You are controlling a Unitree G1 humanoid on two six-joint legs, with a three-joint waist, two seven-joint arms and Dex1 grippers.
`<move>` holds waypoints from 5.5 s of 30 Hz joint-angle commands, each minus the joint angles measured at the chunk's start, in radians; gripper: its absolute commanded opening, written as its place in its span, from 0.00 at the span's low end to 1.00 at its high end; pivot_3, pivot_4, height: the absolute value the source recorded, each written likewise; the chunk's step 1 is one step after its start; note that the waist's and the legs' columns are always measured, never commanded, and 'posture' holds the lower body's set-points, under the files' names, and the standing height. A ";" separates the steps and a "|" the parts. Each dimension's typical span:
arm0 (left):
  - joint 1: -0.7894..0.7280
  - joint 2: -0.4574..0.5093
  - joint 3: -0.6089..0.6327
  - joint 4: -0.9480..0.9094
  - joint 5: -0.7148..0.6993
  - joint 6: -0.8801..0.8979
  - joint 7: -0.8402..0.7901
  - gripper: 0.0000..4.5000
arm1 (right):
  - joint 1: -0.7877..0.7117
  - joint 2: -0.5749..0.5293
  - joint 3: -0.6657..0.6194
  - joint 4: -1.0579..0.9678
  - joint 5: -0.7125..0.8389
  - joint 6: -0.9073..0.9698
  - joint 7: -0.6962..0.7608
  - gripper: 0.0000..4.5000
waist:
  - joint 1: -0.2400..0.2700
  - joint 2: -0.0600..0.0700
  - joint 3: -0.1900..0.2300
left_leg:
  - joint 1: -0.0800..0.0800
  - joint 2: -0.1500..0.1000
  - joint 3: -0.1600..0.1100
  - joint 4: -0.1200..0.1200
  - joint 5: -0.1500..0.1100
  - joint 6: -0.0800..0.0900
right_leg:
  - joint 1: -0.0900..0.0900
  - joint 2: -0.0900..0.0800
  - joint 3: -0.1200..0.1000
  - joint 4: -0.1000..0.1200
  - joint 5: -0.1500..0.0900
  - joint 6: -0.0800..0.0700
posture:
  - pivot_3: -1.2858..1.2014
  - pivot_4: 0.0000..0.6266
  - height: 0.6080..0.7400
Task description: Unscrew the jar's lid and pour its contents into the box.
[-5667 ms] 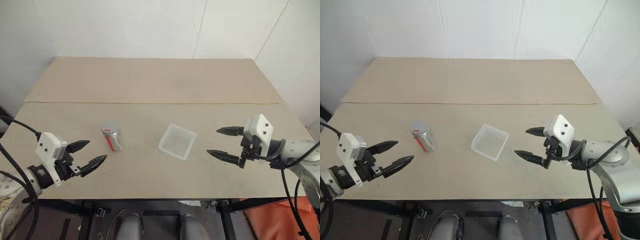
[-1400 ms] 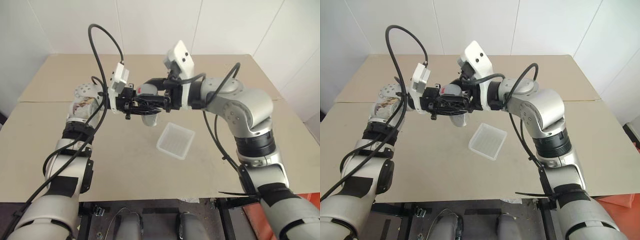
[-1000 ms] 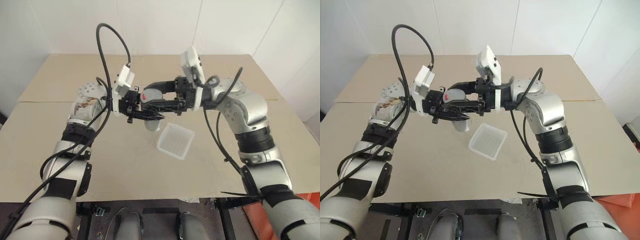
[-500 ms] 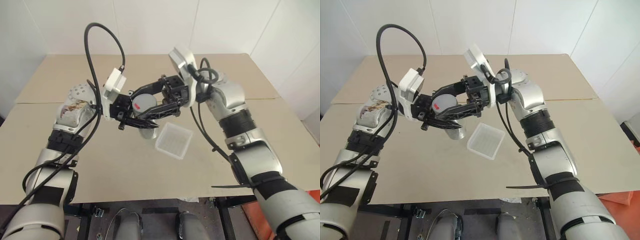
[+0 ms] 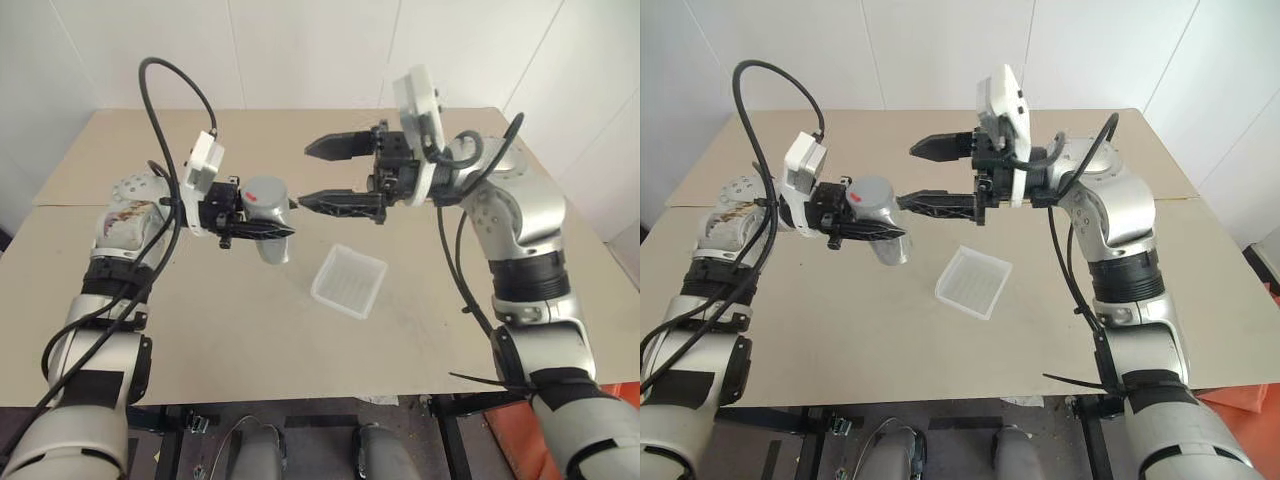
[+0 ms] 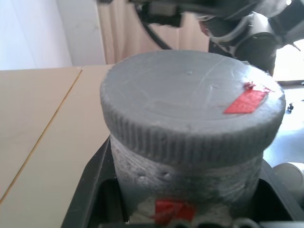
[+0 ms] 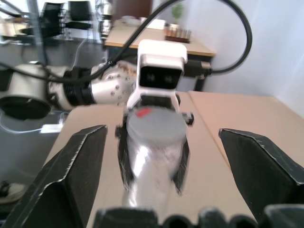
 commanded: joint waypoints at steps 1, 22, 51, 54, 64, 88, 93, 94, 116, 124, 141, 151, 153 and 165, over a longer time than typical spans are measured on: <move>-0.048 -0.020 0.018 0.040 0.035 -0.036 -0.002 0.44 | 0.021 0.040 0.045 -0.119 -0.052 0.083 -0.168 0.99 | 0.002 0.000 0.000 | 0.000 0.000 0.000 0.000 0.000 0.000 | 0.000 0.000 0.000 0.000 0.000 0.000 | 0.52 0.24 1.00; -0.060 -0.018 -0.013 0.028 0.017 -0.047 -0.004 0.44 | -0.033 0.172 0.051 -0.017 -0.064 0.115 -0.312 0.99 | 0.002 0.000 0.000 | -0.001 0.000 0.000 0.000 0.000 0.000 | 0.000 0.000 0.000 -0.001 0.000 0.000 | 0.52 0.24 1.00; -0.006 0.035 -0.002 -0.025 -0.017 -0.032 -0.004 0.44 | 0.061 -0.051 -0.038 0.061 -0.037 0.031 -0.211 0.99 | 0.011 0.000 0.000 | -0.001 0.000 0.000 0.000 0.000 0.000 | 0.001 -0.001 -0.001 -0.001 0.000 0.000 | 0.52 0.24 1.00; -0.001 0.039 -0.003 -0.030 -0.020 -0.029 -0.004 0.44 | 0.074 -0.063 -0.056 0.048 -0.029 0.039 -0.208 0.99 | 0.005 0.000 0.000 | -0.001 0.000 0.000 0.000 0.000 0.000 | 0.000 0.000 -0.001 -0.001 0.000 0.000 | 0.52 0.24 1.00; -0.038 -0.002 -0.004 0.037 0.013 -0.049 -0.004 0.44 | 0.086 -0.071 -0.076 -0.150 0.071 0.126 -0.197 0.99 | 0.004 0.000 0.000 | -0.001 0.000 0.000 0.000 0.000 0.000 | 0.000 0.000 0.000 -0.001 0.000 0.000 | 0.52 0.24 1.00; -0.048 -0.042 -0.003 0.031 0.006 -0.069 -0.004 0.44 | -0.041 0.134 0.082 0.044 -0.078 0.018 -0.247 0.99 | 0.003 0.000 0.000 | -0.001 0.000 0.000 0.000 0.000 0.000 | 0.000 0.000 0.000 -0.001 0.000 0.000 | 0.52 0.24 1.00; -0.036 -0.030 -0.003 0.017 0.003 -0.063 -0.004 0.44 | -0.033 0.109 0.053 0.071 -0.072 0.002 -0.215 0.99 | 0.002 0.000 0.000 | -0.001 0.000 0.000 0.000 0.000 0.000 | 0.000 0.000 0.000 -0.001 0.000 0.000 | 0.52 0.24 1.00; -0.033 -0.029 -0.003 0.015 0.003 -0.062 -0.004 0.44 | -0.029 0.103 0.048 0.069 -0.070 -0.001 -0.208 0.99 | 0.002 0.000 0.000 | -0.001 0.000 0.000 0.000 0.000 0.000 | 0.000 0.000 0.000 -0.001 0.000 0.000 | 0.52 0.24 1.00; -0.034 -0.026 -0.014 0.015 -0.003 -0.059 -0.004 0.44 | 0.111 -0.070 -0.064 -0.050 0.021 0.031 -0.149 0.99 | 0.002 0.000 0.000 | -0.001 0.000 0.000 0.000 0.000 0.000 | 0.000 0.000 0.000 -0.001 0.000 0.000 | 0.52 0.24 1.00; -0.050 -0.051 -0.008 0.052 0.021 -0.077 -0.004 0.44 | 0.112 -0.078 -0.071 -0.158 0.086 0.100 -0.166 0.99 | 0.006 0.000 0.000 | -0.001 0.000 0.000 0.000 0.000 0.000 | 0.000 0.000 0.000 -0.001 0.000 0.000 | 0.52 0.24 1.00; -0.050 -0.065 -0.017 0.053 0.019 -0.088 -0.004 0.44 | -0.026 0.011 0.055 -0.191 0.050 0.279 -0.323 0.99 | 0.005 0.000 0.000 | -0.001 0.000 -0.001 0.000 0.000 0.000 | 0.000 0.000 0.000 -0.001 0.000 0.000 | 0.52 0.24 1.00; -0.051 -0.065 -0.014 0.054 0.020 -0.087 -0.004 0.44 | -0.041 0.046 0.099 -0.166 0.004 0.268 -0.340 0.99 | 0.005 0.000 0.000 | -0.001 0.000 -0.001 0.000 0.000 0.000 | 0.000 0.000 0.000 -0.001 0.000 0.000 | 0.52 0.24 1.00; -0.051 -0.062 -0.012 0.055 0.019 -0.087 -0.004 0.44 | -0.039 0.044 0.097 -0.150 -0.008 0.261 -0.336 0.99 | 0.005 0.000 0.000 | -0.001 0.000 -0.001 0.000 0.000 0.000 | 0.000 0.000 0.000 -0.001 0.000 0.000 | 0.52 0.24 1.00; -0.052 -0.057 -0.013 0.054 0.018 -0.087 -0.004 0.44 | -0.024 0.022 0.078 -0.138 -0.037 0.250 -0.308 0.99 | 0.005 0.000 0.000 | -0.001 0.000 -0.001 0.000 0.000 0.000 | 0.000 0.000 0.000 -0.001 0.000 0.000 | 0.52 0.24 1.00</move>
